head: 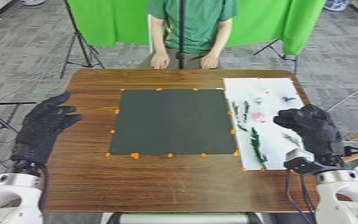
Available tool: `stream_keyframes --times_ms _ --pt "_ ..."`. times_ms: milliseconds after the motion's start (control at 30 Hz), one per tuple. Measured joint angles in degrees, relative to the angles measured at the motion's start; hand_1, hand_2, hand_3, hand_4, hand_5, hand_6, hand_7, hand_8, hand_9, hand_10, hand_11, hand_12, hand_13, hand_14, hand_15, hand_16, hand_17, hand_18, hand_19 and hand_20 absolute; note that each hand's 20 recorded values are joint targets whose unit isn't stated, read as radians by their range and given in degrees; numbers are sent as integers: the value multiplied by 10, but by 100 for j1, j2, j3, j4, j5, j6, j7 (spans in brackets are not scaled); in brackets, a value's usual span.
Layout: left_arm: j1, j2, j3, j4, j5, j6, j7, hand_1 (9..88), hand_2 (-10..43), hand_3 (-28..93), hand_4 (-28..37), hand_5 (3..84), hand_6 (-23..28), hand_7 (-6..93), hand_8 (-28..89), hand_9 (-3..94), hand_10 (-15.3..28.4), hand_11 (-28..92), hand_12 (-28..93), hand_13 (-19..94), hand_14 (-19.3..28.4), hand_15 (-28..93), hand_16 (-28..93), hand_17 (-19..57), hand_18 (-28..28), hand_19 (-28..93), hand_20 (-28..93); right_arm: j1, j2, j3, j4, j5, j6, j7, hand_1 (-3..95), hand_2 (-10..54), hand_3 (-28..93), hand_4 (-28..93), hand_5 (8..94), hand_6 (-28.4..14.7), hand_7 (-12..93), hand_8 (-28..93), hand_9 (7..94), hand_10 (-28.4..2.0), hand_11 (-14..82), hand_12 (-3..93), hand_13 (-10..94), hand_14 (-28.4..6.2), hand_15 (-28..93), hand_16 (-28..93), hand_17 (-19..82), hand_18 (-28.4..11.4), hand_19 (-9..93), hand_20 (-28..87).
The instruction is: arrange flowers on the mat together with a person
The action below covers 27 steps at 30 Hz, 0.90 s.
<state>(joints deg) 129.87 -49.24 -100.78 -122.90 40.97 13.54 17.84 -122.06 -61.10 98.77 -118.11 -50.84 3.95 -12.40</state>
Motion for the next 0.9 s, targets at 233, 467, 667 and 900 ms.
stream_keyframes --times_ms 233,467,667,900 --pt "105 -15 -15 -34 -142 49 162 348 -49 670 -210 332 -2 253 -120 283 113 298 143 286 143 355 -13 -9 225 519 66 62 4 2 74 -64 -424 134 188 2 870 -282 437 -11 109 -89 436 -140 98 207 373 -136 181 244 172 -211 445 222" --pt "194 -55 -61 -97 -243 70 223 333 -42 673 -214 341 6 245 -115 284 116 286 147 279 145 325 -2 -14 225 509 63 -52 -19 36 26 -62 -227 136 181 -5 872 -282 440 -26 131 -88 425 -142 100 211 356 -130 162 264 138 -205 410 211" --pt "247 -56 -125 -116 -402 99 319 326 -33 673 -218 347 11 242 -112 286 118 281 149 278 147 320 4 -19 222 503 63 -70 -30 28 26 -60 -133 130 178 -7 874 -281 450 -29 147 -92 426 -144 109 215 359 -129 154 287 124 -208 390 211" --pt "249 -54 -158 -118 -469 99 328 322 -28 677 -222 355 14 241 -108 291 121 280 151 280 151 320 8 -20 222 502 66 -158 -34 113 -16 -60 -13 124 175 -7 875 -281 457 -30 157 -96 430 -146 116 214 361 -130 160 289 121 -207 377 209"
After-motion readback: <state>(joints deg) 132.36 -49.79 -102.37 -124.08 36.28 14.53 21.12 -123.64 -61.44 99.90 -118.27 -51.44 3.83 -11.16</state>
